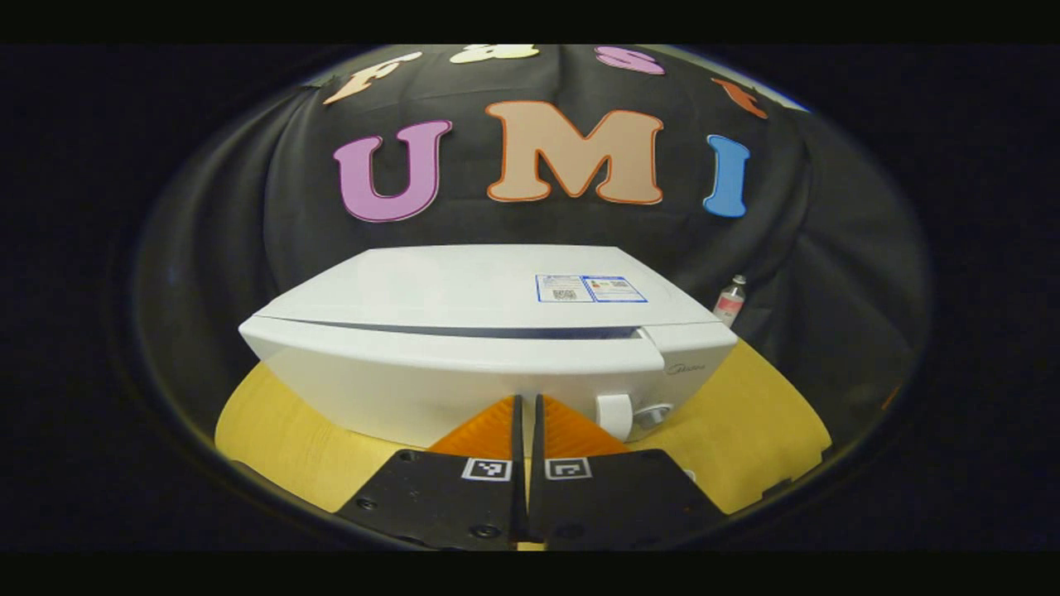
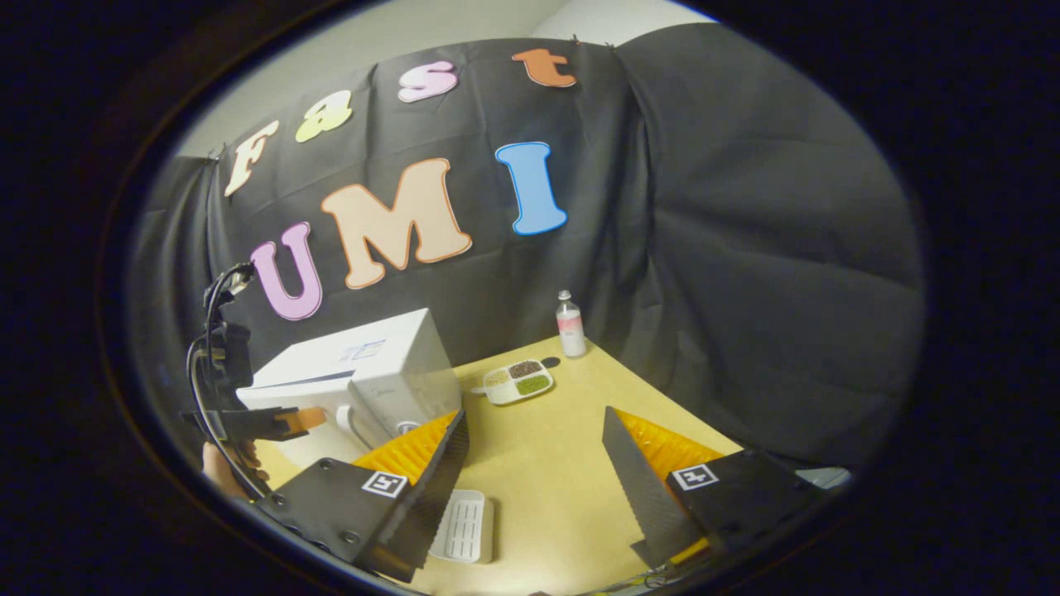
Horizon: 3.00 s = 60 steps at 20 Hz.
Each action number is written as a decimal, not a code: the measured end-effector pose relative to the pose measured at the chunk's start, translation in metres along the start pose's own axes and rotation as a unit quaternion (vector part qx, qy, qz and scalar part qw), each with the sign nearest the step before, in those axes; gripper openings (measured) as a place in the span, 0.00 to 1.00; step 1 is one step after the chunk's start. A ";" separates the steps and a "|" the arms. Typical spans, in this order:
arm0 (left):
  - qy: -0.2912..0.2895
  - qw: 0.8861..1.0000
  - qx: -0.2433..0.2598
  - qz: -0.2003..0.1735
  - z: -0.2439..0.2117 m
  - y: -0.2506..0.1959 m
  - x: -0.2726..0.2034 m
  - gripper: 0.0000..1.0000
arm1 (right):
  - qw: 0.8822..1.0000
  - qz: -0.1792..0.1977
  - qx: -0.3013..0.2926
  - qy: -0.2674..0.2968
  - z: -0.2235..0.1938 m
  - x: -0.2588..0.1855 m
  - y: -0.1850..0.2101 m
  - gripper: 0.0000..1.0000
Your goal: Open the microwave oven with the left hand, put the food in, and close the microwave oven.
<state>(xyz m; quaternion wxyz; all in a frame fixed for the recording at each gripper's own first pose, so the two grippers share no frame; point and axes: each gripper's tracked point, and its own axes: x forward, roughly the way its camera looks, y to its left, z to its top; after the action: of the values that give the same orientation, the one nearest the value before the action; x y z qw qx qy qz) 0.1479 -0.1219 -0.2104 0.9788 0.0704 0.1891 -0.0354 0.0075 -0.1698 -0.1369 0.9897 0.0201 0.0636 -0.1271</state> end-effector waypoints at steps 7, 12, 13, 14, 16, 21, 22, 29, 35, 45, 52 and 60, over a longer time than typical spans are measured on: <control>0.006 1.000 0.002 -0.004 -0.004 -0.002 0.002 0.02 | 1.000 -0.020 0.014 -0.002 0.002 0.000 -0.015 0.91; 0.000 1.000 -0.005 -0.001 -0.002 -0.002 0.002 0.02 | 1.000 -0.025 0.017 -0.007 0.005 -0.001 -0.019 0.91; -0.001 1.000 -0.007 0.000 -0.002 -0.002 0.001 0.02 | 1.000 -0.025 0.017 -0.006 0.005 -0.001 -0.019 0.91; -0.003 1.000 -0.009 0.002 -0.002 -0.001 0.002 0.01 | 1.000 -0.025 0.015 -0.004 0.003 -0.002 -0.019 0.90; -0.005 1.000 -0.013 0.001 -0.002 -0.002 0.003 0.00 | 1.000 -0.028 0.012 -0.002 0.002 -0.003 -0.022 0.90; -0.003 0.999 -0.043 0.001 -0.002 -0.001 0.011 0.00 | 0.999 -0.040 0.009 -0.010 0.004 -0.016 -0.034 0.91; -0.001 0.999 -0.045 0.000 -0.005 -0.001 0.012 0.01 | 0.999 -0.041 0.009 -0.012 0.004 -0.018 -0.036 0.91; -0.006 0.999 -0.047 -0.001 -0.001 0.000 -0.005 0.01 | 0.999 -0.032 -0.004 -0.015 0.009 -0.027 -0.033 0.90; -0.038 0.999 -0.021 0.020 0.007 0.025 -0.073 0.33 | 1.000 -0.003 -0.005 0.008 -0.005 -0.032 -0.021 0.91; -0.083 0.995 0.004 0.054 0.020 0.040 -0.145 0.94 | 0.992 0.115 -0.043 0.026 0.001 -0.025 0.044 0.92; -0.146 0.984 -0.026 0.096 0.063 0.062 -0.181 0.96 | 0.981 0.179 -0.061 -0.052 0.081 -0.024 0.091 0.92; -0.168 0.978 -0.036 0.119 0.075 0.084 -0.208 0.96 | 0.971 0.194 -0.071 -0.117 0.127 -0.039 0.101 0.91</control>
<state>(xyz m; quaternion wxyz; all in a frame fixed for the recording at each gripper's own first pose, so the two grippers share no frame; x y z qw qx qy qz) -0.0090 -0.0416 -0.0534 0.9957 0.0504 0.0138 0.0768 0.0113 -0.0693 -0.0032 0.9948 -0.0538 -0.0493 0.0711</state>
